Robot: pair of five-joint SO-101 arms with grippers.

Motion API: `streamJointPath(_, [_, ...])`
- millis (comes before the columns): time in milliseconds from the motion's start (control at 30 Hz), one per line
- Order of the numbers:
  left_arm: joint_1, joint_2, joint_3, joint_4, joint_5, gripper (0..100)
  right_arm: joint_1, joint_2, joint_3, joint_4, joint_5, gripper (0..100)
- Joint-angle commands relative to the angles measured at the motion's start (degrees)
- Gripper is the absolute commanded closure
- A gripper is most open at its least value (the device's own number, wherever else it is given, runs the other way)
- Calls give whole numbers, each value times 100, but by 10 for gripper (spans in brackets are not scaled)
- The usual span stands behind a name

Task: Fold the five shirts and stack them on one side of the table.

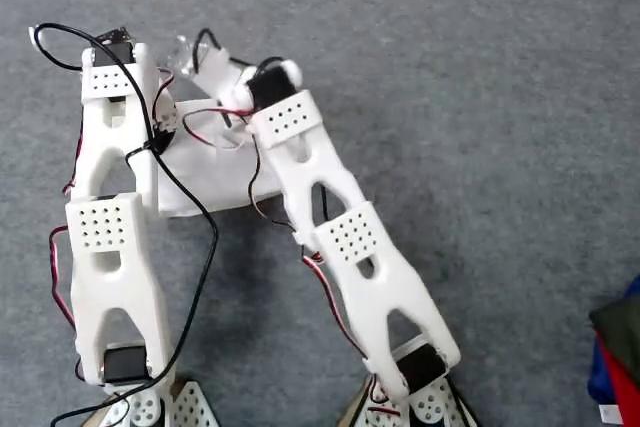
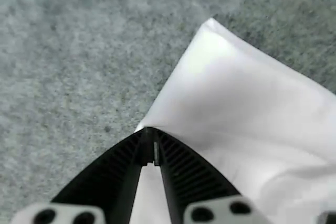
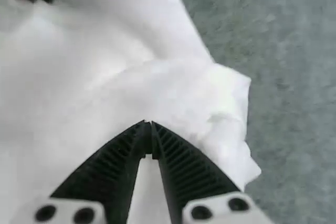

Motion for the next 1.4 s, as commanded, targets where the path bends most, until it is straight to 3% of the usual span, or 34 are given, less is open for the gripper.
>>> streamJointPath(0, [-70,-57,-220,26,-18,979,523,119,-277,-220,0,992])
streamJointPath(167, [-44,-48,-211,35,-18,979,1244,338,-312,-404,308,992])
streamJointPath(367, [-9,110,-264,26,-44,979,1525,119,-321,-316,352,992])
streamJointPath(600, [114,48,-466,62,-308,979,1244,-646,-549,431,431,992])
streamJointPath(867, [246,-145,-2084,237,-308,979,813,-1719,-488,985,378,992])
streamJointPath(1100, [818,462,-2163,-457,-308,979,831,-1763,-171,1064,-290,993])
streamJointPath(1367, [818,1015,-2163,-958,-334,979,857,-2431,1745,1055,-1011,993])
